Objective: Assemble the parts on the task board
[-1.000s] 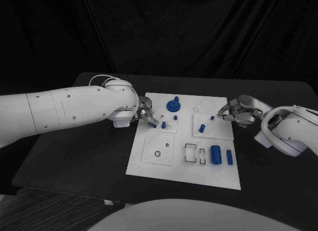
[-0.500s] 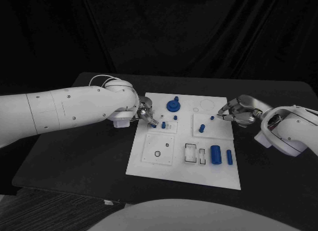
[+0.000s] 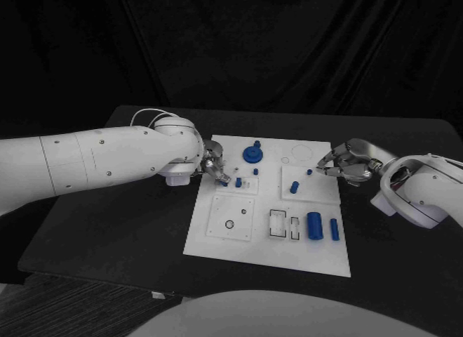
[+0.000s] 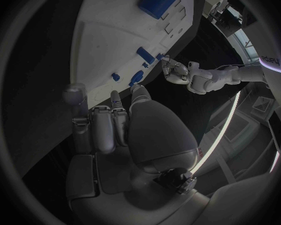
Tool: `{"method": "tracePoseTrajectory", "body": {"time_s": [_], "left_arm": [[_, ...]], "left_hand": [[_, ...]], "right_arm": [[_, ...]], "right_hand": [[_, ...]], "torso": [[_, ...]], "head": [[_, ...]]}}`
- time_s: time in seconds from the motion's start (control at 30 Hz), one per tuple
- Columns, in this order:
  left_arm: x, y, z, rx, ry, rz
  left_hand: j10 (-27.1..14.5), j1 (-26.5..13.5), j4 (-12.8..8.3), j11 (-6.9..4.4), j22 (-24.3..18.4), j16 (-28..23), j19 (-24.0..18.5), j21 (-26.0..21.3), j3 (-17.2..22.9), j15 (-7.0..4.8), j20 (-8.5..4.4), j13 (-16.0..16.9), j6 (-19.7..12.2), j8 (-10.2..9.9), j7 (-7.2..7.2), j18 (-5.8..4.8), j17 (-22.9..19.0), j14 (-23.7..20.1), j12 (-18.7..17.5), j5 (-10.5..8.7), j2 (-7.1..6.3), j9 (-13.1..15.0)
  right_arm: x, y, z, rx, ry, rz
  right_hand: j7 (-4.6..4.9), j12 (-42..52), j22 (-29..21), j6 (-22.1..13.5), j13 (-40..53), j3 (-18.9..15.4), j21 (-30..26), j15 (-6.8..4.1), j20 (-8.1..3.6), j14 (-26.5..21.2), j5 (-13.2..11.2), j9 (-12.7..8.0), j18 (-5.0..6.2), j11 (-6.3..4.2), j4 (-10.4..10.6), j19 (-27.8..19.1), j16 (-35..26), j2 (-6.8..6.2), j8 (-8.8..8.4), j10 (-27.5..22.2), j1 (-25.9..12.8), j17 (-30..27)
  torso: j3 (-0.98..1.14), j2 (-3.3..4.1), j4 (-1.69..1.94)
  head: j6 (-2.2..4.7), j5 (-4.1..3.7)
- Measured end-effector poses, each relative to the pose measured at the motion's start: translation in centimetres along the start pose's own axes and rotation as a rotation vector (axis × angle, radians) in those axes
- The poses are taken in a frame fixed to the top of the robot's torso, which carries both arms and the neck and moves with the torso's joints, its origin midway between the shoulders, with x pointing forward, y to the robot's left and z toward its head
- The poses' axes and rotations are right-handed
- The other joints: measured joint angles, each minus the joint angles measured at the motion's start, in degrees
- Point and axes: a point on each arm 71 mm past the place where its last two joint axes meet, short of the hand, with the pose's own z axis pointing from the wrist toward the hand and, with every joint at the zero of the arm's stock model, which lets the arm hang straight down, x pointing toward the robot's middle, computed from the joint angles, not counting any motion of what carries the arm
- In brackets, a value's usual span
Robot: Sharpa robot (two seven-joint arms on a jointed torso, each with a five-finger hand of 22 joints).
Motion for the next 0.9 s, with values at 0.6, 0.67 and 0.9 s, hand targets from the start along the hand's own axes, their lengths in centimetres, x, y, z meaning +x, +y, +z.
{"method": "tracePoseTrajectory", "body": {"time_s": [0.6, 0.67, 0.9], "left_arm": [[0.01, -0.37, 0.08, 0.008, -0.001, 0.012], [0.02, -0.39, 0.09, 0.008, 0.000, 0.013], [0.05, -0.43, 0.10, 0.010, 0.006, 0.019]], "left_hand": [[0.1, -1.2, -2.4, -0.10, 0.0, 0.0, 0.0, 0.0, 2.5, 0.00, -0.01, 0.0, 0.2, 0.8, 0.16, 0.00, 0.0, 0.0, 0.0, -2.67, -1.21, 0.5], [0.1, -1.2, -2.4, -0.10, 0.0, 0.0, 0.0, 0.0, 2.5, -0.01, -0.01, 0.0, 0.2, 0.8, 0.16, 0.00, 0.0, 0.0, 0.0, -3.14, -1.21, 0.5], [0.1, -1.2, -2.5, -0.10, 0.0, 0.0, 0.0, 0.0, 2.5, 0.00, -0.01, 0.0, 0.2, 0.8, 0.16, 0.00, 0.0, 0.0, 0.0, -3.14, -1.21, 0.5]], "right_arm": [[0.01, -0.04, 0.03, 0.003, 0.001, 0.000], [0.01, -0.04, 0.03, 0.003, 0.001, 0.000], [0.02, -0.05, 0.06, 0.003, 0.001, -0.001]], "right_hand": [[0.00, 0.0, 0.0, 0.0, 0.0, 0.0, 0.0, 0.00, 0.00, 0.0, 0.0, 0.0, 0.00, 0.00, 0.0, 0.0, 0.0, 0.00, 0.00, 0.0, 0.0, 0.0], [0.00, 0.0, 0.0, 0.0, 0.0, 0.0, 0.0, 0.00, 0.00, 0.0, 0.0, 0.0, 0.00, 0.00, 0.0, 0.0, 0.0, 0.00, 0.00, 0.0, 0.0, 0.0], [0.00, 0.0, 0.0, 0.0, 0.0, 0.0, 0.0, 0.00, 0.00, 0.0, 0.0, 0.0, 0.00, 0.00, 0.0, 0.0, 0.0, 0.00, 0.00, 0.0, 0.0, 0.0]], "torso": [[0.01, -0.01, 0.01], [0.01, -0.01, 0.01], [0.01, -0.02, 0.01]], "head": [[0.00, -0.05], [0.00, 0.01], [0.00, 0.08]]}}
